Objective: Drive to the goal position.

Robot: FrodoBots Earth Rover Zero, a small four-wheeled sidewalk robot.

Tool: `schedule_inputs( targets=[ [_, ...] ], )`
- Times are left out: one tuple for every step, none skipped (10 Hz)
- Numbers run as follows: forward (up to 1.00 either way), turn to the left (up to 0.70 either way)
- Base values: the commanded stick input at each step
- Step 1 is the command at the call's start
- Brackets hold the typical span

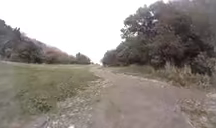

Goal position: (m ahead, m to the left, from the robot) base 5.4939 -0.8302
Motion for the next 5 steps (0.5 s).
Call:
schedule_inputs(
  targets=[
    [0.6,0.0],
    [0.6,0.0],
    [0.6,0.0],
    [0.6,0.0],
    [0.6,0.0]
  ],
)
